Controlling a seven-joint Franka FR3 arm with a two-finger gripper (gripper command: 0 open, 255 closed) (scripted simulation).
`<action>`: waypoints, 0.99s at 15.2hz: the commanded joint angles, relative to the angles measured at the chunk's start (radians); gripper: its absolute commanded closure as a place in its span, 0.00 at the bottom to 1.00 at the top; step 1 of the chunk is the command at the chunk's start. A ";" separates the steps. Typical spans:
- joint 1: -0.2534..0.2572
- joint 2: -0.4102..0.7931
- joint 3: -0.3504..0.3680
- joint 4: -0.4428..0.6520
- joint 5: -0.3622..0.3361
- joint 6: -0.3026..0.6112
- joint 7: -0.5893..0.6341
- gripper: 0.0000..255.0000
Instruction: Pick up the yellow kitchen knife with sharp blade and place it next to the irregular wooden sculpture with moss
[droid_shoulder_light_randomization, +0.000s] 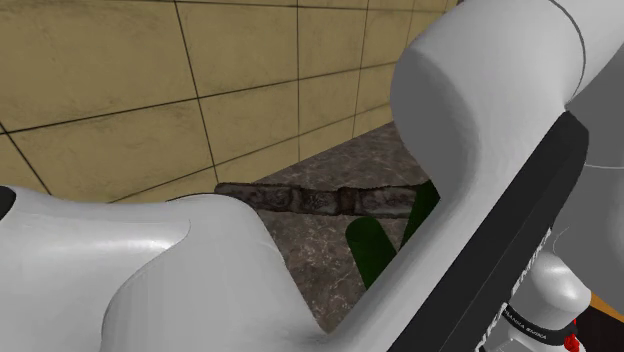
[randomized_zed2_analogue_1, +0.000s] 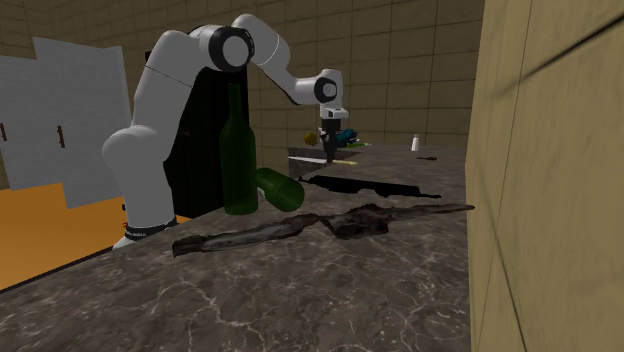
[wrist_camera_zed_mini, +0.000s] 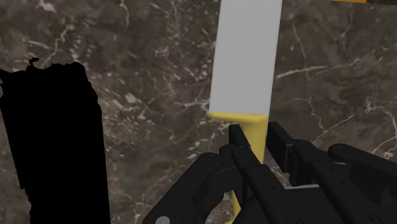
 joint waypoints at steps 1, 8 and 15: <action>0.001 0.010 -0.003 -0.013 -0.006 0.022 0.003 1.00; 0.007 0.044 -0.015 -0.052 -0.028 0.091 0.017 1.00; 0.007 0.044 -0.016 -0.051 -0.028 0.090 0.017 1.00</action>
